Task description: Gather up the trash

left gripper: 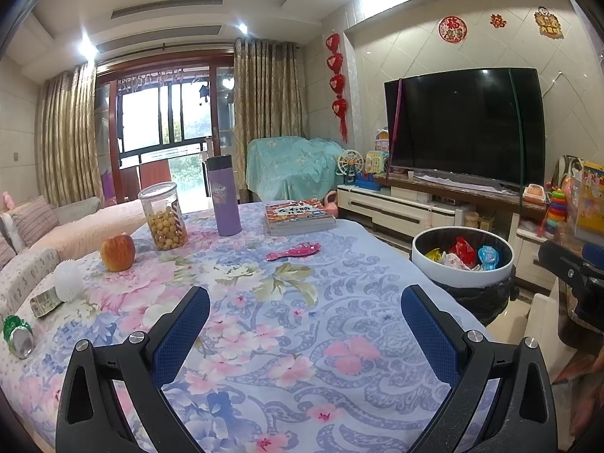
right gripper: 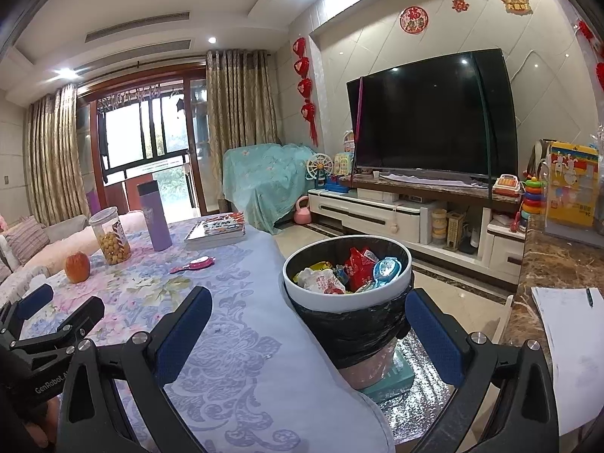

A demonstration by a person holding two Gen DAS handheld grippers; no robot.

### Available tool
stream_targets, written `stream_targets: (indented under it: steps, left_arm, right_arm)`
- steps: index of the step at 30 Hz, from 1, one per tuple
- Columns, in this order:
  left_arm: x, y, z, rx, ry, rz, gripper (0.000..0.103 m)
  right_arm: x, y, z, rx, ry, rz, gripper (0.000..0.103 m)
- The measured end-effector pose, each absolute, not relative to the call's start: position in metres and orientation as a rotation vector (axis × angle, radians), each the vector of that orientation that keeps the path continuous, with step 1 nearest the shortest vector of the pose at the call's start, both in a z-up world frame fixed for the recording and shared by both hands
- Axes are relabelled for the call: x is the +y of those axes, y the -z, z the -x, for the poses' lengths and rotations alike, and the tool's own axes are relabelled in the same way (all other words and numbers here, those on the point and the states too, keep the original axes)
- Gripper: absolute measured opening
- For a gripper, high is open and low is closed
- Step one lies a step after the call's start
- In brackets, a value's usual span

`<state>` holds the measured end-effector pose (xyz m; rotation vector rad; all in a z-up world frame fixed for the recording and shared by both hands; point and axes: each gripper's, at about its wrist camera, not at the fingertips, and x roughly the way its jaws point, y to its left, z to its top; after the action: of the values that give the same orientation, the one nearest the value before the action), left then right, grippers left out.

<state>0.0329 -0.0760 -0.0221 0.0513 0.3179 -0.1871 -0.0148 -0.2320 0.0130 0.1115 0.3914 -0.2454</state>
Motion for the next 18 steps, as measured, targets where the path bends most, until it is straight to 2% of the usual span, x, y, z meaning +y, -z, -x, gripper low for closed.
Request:
stream_targets:
  steps: [18]
  left_arm:
    - [-0.079, 0.026, -0.039, 0.338, 0.203, -0.053, 0.103]
  right_arm:
    - [-0.236, -0.006, 0.002, 0.424, 0.224, -0.144, 0.103]
